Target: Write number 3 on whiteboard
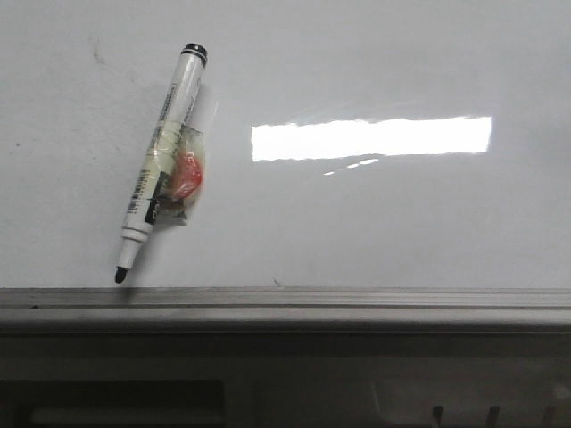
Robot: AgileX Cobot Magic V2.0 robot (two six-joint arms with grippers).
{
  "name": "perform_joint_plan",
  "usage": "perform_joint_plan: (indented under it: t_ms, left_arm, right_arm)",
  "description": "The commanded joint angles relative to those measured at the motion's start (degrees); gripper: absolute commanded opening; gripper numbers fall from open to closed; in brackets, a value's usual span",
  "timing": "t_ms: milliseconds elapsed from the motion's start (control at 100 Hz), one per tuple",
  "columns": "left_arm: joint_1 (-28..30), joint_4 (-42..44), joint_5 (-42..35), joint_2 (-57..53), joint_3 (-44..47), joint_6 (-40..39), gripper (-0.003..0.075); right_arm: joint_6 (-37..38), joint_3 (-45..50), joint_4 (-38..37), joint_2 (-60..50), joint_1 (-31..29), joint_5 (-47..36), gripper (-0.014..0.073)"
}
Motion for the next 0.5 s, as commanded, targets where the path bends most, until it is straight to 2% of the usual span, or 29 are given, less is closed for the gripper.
perform_joint_plan:
  t_ms: [0,80,260,490]
  left_arm:
    - [-3.01,-1.13,3.81,6.36,-3.33,0.88,0.0411]
    - [-6.68,-1.36,4.89,11.24,-3.34,1.94,0.037]
    - [-16.09,-1.65,1.48,19.13,-4.42,1.83,0.0317]
    - [-28.88,-1.65,-10.33,26.9,-7.76,-3.56,0.0314]
  right_arm:
    - [-1.08,-3.65,0.16,3.11,0.27,-3.02,0.0439]
    - [-1.08,-3.78,0.16,3.87,1.06,-4.49,0.0438]
    - [-1.22,-3.58,0.16,4.1,2.62,-3.75,0.0438]
    - [-1.22,-3.58,0.16,4.23,2.87,-2.64,0.0438]
